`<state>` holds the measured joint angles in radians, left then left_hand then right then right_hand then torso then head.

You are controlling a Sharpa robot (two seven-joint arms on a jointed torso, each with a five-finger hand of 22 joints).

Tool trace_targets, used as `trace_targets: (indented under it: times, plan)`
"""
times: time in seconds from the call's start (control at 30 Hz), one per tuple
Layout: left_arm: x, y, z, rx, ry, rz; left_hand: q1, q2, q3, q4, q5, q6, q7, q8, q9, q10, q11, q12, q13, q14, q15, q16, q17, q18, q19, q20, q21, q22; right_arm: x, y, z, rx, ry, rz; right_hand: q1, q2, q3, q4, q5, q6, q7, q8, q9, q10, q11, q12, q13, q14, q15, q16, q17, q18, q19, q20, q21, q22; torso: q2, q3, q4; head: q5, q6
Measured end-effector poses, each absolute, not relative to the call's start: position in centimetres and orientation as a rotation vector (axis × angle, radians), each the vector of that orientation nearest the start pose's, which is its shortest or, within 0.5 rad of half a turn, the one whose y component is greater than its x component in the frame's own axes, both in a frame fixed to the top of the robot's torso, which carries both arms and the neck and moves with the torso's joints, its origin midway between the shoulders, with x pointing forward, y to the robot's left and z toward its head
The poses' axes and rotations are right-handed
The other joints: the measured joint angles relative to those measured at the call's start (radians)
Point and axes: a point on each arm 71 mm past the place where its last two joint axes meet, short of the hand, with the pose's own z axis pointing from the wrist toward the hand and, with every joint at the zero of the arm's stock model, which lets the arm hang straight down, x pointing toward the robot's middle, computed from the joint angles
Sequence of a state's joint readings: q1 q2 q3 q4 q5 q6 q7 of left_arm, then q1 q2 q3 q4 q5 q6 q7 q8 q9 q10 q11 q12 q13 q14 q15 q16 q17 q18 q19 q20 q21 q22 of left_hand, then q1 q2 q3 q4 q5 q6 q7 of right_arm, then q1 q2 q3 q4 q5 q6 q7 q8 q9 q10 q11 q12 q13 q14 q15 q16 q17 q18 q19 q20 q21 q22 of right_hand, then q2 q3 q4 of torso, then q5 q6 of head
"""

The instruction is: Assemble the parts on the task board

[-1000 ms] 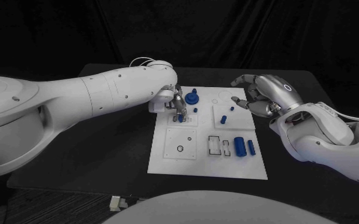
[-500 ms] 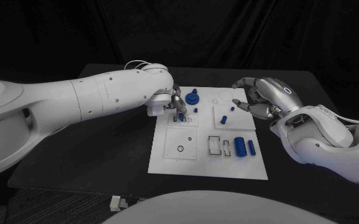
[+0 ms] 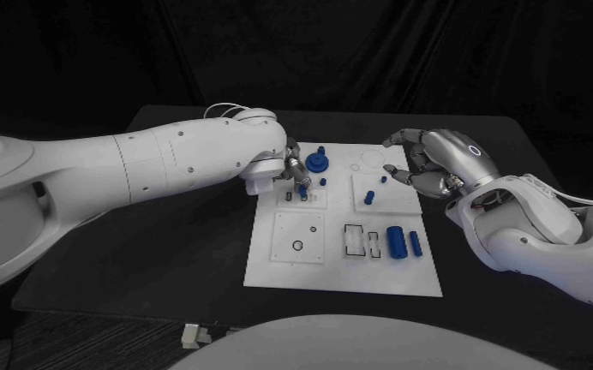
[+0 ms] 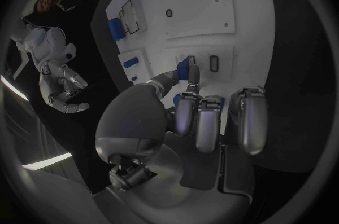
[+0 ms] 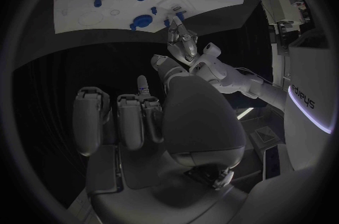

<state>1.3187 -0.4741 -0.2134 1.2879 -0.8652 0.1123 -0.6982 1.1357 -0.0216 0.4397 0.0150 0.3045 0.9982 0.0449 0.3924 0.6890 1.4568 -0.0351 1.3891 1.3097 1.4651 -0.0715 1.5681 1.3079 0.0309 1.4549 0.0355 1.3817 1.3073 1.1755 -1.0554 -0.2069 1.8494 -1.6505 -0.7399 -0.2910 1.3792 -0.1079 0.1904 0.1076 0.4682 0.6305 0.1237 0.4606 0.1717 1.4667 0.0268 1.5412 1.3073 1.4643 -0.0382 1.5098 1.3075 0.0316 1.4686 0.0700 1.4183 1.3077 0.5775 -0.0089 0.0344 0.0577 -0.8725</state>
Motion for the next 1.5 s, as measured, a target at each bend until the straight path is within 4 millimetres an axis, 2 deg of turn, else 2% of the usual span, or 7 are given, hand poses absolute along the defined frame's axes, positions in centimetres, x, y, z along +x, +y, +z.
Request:
trace_targets:
  times: [0.7, 1.5]
  plan:
    - [48.4, 11.8, -24.9, -0.223, 2.315, -0.340, 0.001, 0.001, 0.004, 0.002, -0.004, -0.005, 0.005, -0.002, 0.009, 0.000, 0.000, 0.000, 0.000, 0.000, 0.000, 0.000, 0.000, 0.000, 0.000, 0.000, 0.000, 0.000, 39.2, -22.0, -19.8, -0.065, 1.426, 0.622, 0.000, 0.000, 0.000, 0.000, 0.000, 0.000, 0.000, 0.000, -0.001, 0.000, 0.000, 0.000, 0.000, 0.000, 0.000, 0.000, 0.000, 0.000, 0.000, 0.000, 0.000, 0.000, 0.000, -0.0010, 0.0010, 0.000, 0.000]
    - [48.0, 12.0, -25.4, -0.220, 2.313, -0.338, 0.002, 0.002, 0.004, 0.002, -0.009, -0.005, 0.006, -0.005, 0.022, 0.000, 0.000, -0.004, 0.000, 0.000, 0.000, 0.000, 0.000, -0.001, 0.000, 0.000, 0.000, 0.000, 39.2, -21.9, -20.0, -0.064, 1.429, 0.623, 0.000, 0.000, 0.000, 0.000, 0.003, 0.000, 0.000, 0.000, -0.001, 0.000, 0.000, 0.000, 0.000, 0.000, 0.000, 0.000, 0.000, 0.000, 0.000, 0.000, -0.002, 0.000, 0.000, -0.0010, 0.0005, -0.003, 0.000]
